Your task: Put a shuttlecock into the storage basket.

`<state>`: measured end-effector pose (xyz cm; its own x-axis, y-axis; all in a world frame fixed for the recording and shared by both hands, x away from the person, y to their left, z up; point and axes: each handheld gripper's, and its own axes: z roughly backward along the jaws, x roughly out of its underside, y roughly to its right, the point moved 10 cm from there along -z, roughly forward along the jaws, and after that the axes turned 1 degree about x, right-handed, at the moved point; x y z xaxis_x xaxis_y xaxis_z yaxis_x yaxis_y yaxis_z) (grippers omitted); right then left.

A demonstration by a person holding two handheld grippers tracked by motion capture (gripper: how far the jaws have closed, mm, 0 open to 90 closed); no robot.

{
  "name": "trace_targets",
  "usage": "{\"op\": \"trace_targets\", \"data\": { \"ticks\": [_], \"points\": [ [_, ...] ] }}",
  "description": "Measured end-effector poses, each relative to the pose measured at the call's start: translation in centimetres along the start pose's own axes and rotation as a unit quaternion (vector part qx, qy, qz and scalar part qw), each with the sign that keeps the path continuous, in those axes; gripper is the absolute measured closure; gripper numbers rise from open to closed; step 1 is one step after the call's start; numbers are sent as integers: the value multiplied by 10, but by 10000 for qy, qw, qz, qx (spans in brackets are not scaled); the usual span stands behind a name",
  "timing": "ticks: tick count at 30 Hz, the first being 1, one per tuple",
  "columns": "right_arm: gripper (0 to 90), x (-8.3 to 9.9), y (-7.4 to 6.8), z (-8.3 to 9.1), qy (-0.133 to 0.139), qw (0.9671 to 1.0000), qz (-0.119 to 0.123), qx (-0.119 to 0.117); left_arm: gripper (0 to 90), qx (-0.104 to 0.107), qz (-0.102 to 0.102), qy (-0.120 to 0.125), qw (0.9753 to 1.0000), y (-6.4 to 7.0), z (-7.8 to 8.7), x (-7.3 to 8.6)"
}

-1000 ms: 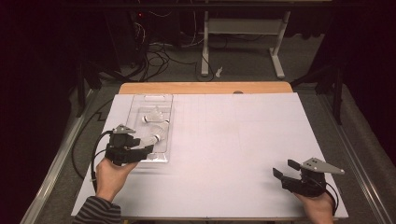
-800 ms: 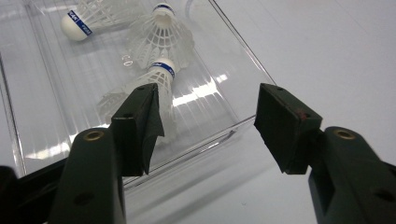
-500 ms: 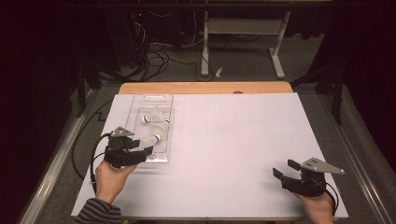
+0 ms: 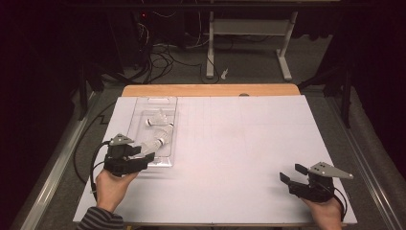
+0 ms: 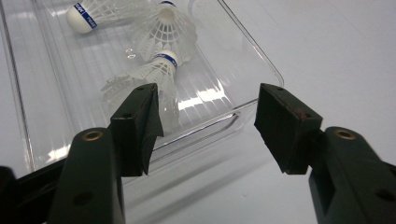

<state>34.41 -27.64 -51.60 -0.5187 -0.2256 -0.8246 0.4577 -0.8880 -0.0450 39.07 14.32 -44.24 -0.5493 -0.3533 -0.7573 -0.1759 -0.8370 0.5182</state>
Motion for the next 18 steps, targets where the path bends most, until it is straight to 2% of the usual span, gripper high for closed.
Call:
{"op": "trace_targets", "data": {
  "ticks": [18],
  "points": [
    [306, 0, 0, 0, -7, 10000, -4, -3, 406, 54, 76, 156, 9998, -4, 7, 2]
  ]
}}
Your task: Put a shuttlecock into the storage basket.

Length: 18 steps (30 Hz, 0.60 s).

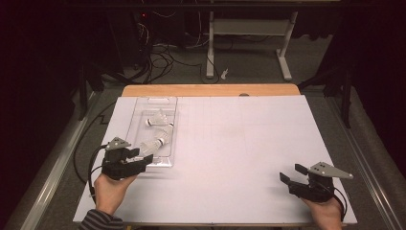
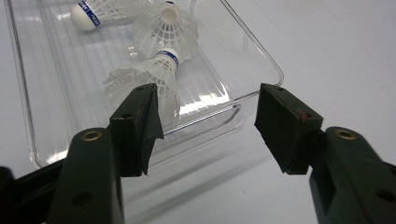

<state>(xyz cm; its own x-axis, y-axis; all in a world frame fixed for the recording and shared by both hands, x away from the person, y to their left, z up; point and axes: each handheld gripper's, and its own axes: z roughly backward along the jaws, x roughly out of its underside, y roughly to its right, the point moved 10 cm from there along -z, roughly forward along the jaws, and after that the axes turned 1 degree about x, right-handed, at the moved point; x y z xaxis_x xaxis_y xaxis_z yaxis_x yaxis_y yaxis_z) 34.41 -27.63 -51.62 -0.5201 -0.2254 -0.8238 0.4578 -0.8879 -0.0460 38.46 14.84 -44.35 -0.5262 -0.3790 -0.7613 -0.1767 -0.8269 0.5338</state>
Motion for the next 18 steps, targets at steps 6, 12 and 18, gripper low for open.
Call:
{"op": "trace_targets", "data": {
  "ticks": [6, 12, 18],
  "points": [
    [305, 0, 0, 0, 0, 10000, 0, 1, 404, 16, 71, 69, 9999, -2, 2, 1],
    [305, 0, 0, 0, 4, 10000, 5, 2, 408, 61, 86, 93, 9999, -4, 4, 3],
    [306, 0, 0, 0, -1, 10000, 4, -1, 408, 70, 87, 145, 9998, -6, 6, 4]
  ]
}}
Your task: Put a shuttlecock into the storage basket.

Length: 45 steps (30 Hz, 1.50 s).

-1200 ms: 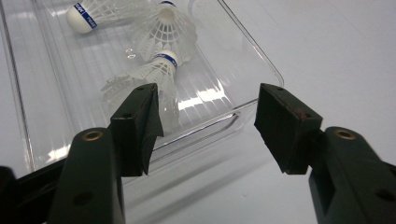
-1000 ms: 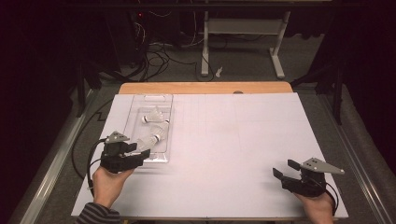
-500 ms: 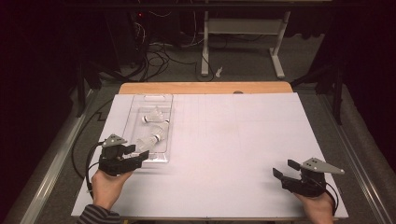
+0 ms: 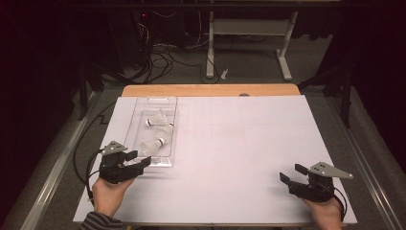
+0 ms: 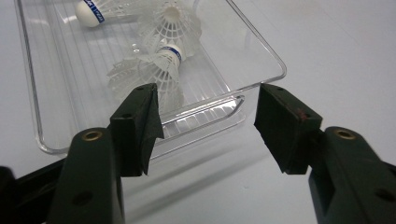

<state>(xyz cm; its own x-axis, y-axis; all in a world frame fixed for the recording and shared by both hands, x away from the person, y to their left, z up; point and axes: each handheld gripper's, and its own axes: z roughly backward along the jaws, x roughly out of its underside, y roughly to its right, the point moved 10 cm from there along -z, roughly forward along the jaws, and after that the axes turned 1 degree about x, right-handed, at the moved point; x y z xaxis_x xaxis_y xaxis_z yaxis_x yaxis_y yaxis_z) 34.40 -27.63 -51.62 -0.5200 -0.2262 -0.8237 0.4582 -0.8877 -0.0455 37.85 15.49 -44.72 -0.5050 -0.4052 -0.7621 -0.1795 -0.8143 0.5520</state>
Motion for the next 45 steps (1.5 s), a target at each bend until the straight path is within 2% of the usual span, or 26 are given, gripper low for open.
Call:
{"op": "trace_targets", "data": {
  "ticks": [16, 21, 33, 45],
  "points": [
    [305, 0, 0, 0, 1, 10000, -1, 1, 408, -13, 57, 93, 9999, -7, 4, 4],
    [305, 0, 0, 0, 1, 10000, 0, -1, 407, -6, 154, 151, 9998, -10, 5, 3],
    [305, 0, 0, 0, 0, 10000, 0, 1, 400, -12, 143, 172, 9997, -15, 8, 8],
    [305, 0, 0, 0, 1, 10000, 2, -3, 399, 13, 264, 188, 9995, -19, 9, 12]
  ]
}}
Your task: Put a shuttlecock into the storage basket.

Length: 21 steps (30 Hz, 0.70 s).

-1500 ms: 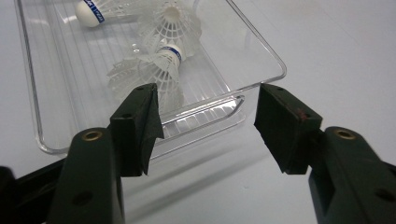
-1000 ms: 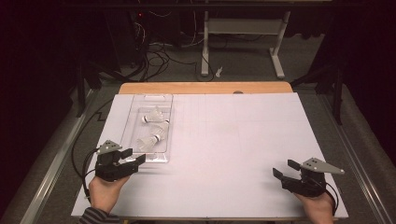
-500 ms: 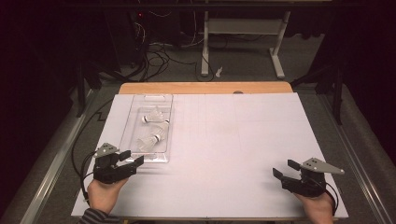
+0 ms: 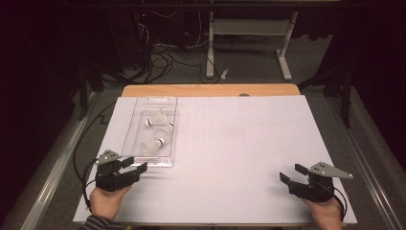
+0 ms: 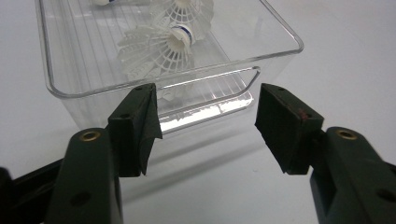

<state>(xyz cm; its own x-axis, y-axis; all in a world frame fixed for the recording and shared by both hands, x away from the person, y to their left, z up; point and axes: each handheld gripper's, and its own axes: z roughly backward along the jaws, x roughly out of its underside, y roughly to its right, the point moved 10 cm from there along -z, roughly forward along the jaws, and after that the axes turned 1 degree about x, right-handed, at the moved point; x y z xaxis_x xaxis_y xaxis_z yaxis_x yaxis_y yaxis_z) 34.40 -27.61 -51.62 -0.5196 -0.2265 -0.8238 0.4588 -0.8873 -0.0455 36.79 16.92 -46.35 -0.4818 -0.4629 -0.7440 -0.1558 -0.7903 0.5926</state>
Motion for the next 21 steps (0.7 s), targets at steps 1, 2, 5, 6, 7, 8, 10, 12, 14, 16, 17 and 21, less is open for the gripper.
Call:
{"op": "trace_targets", "data": {
  "ticks": [1, 2, 5, 6, 7, 8, 10, 12, 14, 16, 17, 21],
  "points": [
    [305, 0, 0, 0, -1, 10000, -2, -1, 399, -2, -1, 4, 10000, 0, 0, 0],
    [305, 0, 0, 0, 0, 10000, -1, -1, 399, -1, 10, 14, 10000, -1, 0, 0],
    [306, 0, 0, 0, -2, 10000, -2, -1, 399, -18, 46, -14, 10000, -3, -1, 2],
    [306, 0, 0, 0, -3, 10000, 0, -1, 399, -32, 38, -13, 10000, -4, -1, 3],
    [305, 0, 0, 0, 0, 10000, 2, -2, 398, -38, 60, 0, 10000, -4, -2, 4],
    [306, 0, 0, 0, -1, 10000, 2, -3, 399, -56, 36, -15, 10000, -5, -2, 4],
    [306, 0, 0, 0, -2, 10000, -3, -2, 397, -88, 22, 26, 10000, -7, -2, 4],
    [305, 0, 0, 0, -1, 10000, 3, -3, 395, -105, 37, 55, 9999, -8, -2, 3],
    [305, 0, 0, 0, -1, 10000, -2, -2, 394, -122, 32, 83, 9999, -8, -2, 3],
    [305, 0, 0, 0, 1, 10000, 0, -2, 393, -119, 43, 92, 9999, -9, -3, 4],
    [305, 0, 0, 0, 0, 10000, 2, -5, 394, -117, 31, 71, 9999, -9, -3, 4],
    [305, 0, 0, 0, -1, 10000, -3, -4, 393, -120, 74, 85, 9999, -10, -4, 6]
  ]
}}
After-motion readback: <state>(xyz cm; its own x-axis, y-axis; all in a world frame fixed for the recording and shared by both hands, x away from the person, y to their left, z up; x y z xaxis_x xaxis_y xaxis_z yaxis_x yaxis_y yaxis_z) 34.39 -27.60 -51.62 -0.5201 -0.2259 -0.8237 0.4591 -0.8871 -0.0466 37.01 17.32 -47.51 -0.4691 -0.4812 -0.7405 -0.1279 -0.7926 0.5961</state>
